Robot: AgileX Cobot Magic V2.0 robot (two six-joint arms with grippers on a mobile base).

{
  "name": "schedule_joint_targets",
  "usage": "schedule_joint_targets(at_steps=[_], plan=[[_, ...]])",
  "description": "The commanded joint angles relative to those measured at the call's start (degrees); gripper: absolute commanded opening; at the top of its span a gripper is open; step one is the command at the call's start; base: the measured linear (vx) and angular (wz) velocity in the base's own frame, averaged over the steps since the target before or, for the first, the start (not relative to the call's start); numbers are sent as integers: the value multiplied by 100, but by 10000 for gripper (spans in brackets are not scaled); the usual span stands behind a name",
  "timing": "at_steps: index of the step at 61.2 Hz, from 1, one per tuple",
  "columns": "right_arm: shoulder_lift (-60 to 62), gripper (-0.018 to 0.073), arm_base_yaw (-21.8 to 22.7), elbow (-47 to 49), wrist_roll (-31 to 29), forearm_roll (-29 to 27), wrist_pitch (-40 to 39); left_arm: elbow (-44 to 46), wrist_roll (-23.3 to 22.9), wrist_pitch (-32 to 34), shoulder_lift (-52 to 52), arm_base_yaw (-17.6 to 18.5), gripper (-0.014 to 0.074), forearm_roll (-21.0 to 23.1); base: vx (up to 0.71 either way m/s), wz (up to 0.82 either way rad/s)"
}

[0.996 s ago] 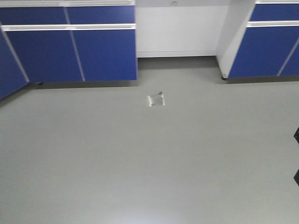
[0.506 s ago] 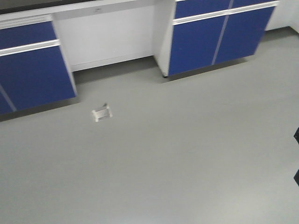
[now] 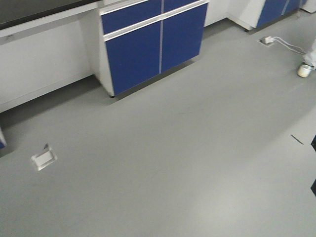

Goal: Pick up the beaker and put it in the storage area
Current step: 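Drive the base to the other bench holding the beaker in the right gripper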

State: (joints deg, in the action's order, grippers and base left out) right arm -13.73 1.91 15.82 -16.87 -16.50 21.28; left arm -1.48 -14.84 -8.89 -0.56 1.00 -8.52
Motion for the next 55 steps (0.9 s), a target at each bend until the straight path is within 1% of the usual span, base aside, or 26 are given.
schedule_joint_targets(at_steps=[1, 11, 23, 38, 55], plan=[[-51, 0, 11, 188, -37, -28, -441, -125, -33, 485, -96, 44, -8, 30, 33, -39], [-51, 0, 11, 188, -37, -28, -441, -125, -33, 485, -96, 44, -8, 30, 36, -21], [-51, 0, 11, 188, -37, -28, -424, -125, -33, 485, -96, 44, -8, 30, 40, 14], [-51, 0, 11, 188, -37, -28, -424, -125, -33, 485, -96, 44, -8, 30, 46, 42], [-51, 0, 11, 188, -37, -28, -424, -125, -33, 485, -96, 44, -8, 30, 49, 63]])
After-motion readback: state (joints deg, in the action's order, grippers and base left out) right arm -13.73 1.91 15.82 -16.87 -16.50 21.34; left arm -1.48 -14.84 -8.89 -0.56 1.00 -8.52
